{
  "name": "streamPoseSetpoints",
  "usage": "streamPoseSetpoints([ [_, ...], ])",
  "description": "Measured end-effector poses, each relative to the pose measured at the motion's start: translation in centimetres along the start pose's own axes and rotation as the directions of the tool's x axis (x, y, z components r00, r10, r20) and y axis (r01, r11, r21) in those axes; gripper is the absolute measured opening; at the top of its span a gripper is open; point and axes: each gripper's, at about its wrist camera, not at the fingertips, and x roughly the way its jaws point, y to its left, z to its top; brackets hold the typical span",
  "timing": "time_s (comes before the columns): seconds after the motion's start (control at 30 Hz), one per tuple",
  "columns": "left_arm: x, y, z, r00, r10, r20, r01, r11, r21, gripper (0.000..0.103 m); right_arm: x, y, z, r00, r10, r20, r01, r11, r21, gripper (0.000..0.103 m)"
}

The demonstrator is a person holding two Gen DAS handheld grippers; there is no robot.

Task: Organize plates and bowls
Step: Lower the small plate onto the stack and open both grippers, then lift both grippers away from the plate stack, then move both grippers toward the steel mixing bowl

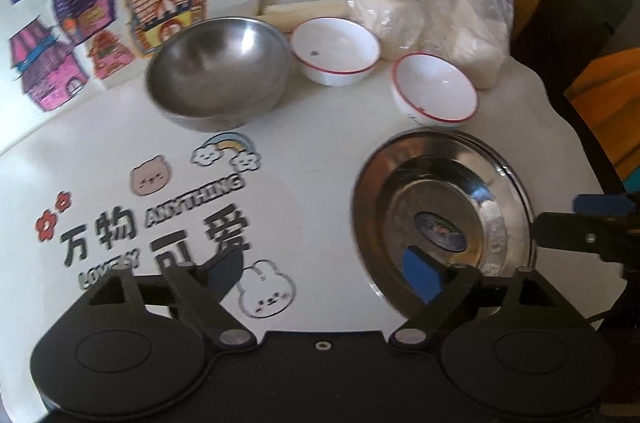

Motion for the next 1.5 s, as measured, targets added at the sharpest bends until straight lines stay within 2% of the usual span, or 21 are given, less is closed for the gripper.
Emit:
streamPoseSetpoints([
  [0.1,-0.4,1.1,-0.3,1.0,0.022,-0.009,-0.022,0.999,-0.029,0.094,0.1,0.3,-0.1,1.0,0.001,0.002,-0.001,1.0,0.017,0.103],
  [0.17,-0.5,2.0,-0.6,0.999,0.025,-0.022,-0.026,0.998,-0.057,0.102,0.3,0.7,-0.2,1.0,-0.006,0.0,0.006,1.0,0.024,0.103],
  [0.47,-1.2,6.5,-2.3,0.998,0.031,-0.06,-0.04,0.987,-0.156,0.102,0.7,3.4,-0.8,1.0,-0.016,0.008,0.016,1.0,-0.007,0.103],
  [0.93,-2.6,12.3,-4.8,0.997,0.057,-0.054,-0.067,0.977,-0.204,0.102,1.6,9.4,-1.8,1.0,-0.005,0.008,0.005,0.996,-0.085,0.103],
  [1.33,-3.1,15.3,-6.2,0.997,0.07,-0.035,-0.076,0.972,-0.221,0.102,2.7,13.6,-3.0,0.998,0.013,-0.055,-0.023,0.982,-0.189,0.103],
  [1.5,-2.4,16.5,-6.6,0.996,0.076,-0.053,-0.086,0.968,-0.234,0.102,3.5,14.7,-3.5,0.995,0.011,-0.101,-0.034,0.973,-0.227,0.103],
])
